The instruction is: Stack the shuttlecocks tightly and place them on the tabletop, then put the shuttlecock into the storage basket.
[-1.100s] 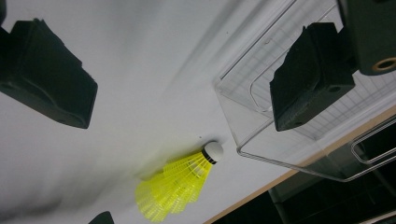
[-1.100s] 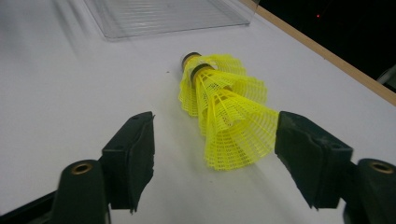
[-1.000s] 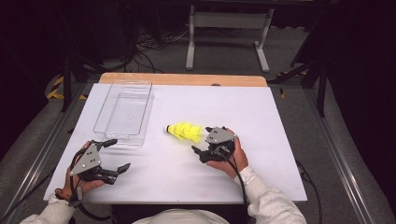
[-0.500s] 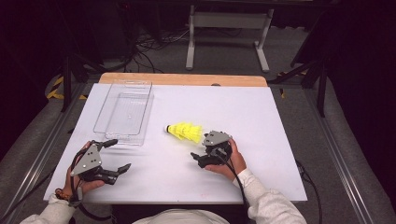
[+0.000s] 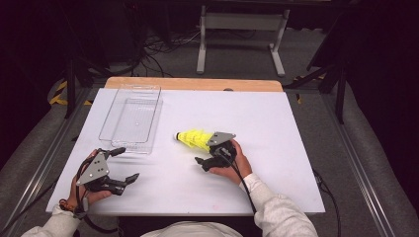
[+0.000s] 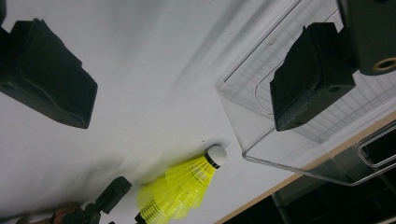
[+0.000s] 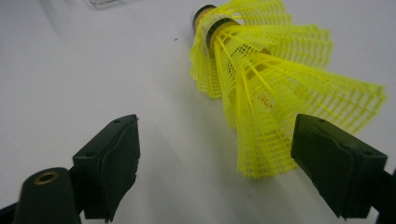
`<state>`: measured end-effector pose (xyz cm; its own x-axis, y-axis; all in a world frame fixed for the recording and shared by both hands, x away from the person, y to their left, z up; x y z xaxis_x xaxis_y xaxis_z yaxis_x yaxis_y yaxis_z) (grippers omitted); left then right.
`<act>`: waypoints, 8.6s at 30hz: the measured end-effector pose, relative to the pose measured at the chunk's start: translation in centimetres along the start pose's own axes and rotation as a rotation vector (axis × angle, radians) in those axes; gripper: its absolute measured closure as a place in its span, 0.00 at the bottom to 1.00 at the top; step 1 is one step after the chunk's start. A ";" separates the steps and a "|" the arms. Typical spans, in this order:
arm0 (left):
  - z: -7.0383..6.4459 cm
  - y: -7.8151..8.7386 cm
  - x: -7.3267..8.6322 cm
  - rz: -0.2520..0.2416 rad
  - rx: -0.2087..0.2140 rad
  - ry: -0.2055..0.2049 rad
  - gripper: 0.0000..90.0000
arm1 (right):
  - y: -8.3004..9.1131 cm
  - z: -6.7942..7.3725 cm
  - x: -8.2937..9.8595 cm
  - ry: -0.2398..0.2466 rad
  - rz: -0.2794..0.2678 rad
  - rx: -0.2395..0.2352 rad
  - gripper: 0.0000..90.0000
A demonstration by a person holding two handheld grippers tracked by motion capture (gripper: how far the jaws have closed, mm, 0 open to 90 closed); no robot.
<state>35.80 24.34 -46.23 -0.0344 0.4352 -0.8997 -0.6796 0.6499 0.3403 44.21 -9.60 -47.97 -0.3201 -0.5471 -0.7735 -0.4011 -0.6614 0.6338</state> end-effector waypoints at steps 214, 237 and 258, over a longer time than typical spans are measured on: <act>0.5 0.0 0.1 -0.007 -0.004 0.037 0.08 | -1.8 3.6 -12.2 0.061 -0.259 0.104 0.89; 0.6 0.3 0.2 -0.025 -0.010 0.054 0.08 | -4.3 4.9 -14.6 0.095 -0.238 0.056 0.89; 0.7 0.6 0.1 -0.041 -0.002 0.063 0.08 | -6.8 6.4 -16.4 0.114 -0.217 0.005 0.89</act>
<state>35.92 25.16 -45.92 -0.0525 0.3684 -0.9282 -0.6830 0.6649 0.3025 46.72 7.10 -39.62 -0.1272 -0.4472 -0.8854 -0.4541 -0.7673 0.4528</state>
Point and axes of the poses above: each handheld gripper's, and its own axes: y roughly backward along the jaws, x roughly out of its underside, z roughly to its left, the point moved 3 cm from there along -y, roughly forward along the jaws, and after that the axes turned 7 degrees about -x, right-handed, at the moved point
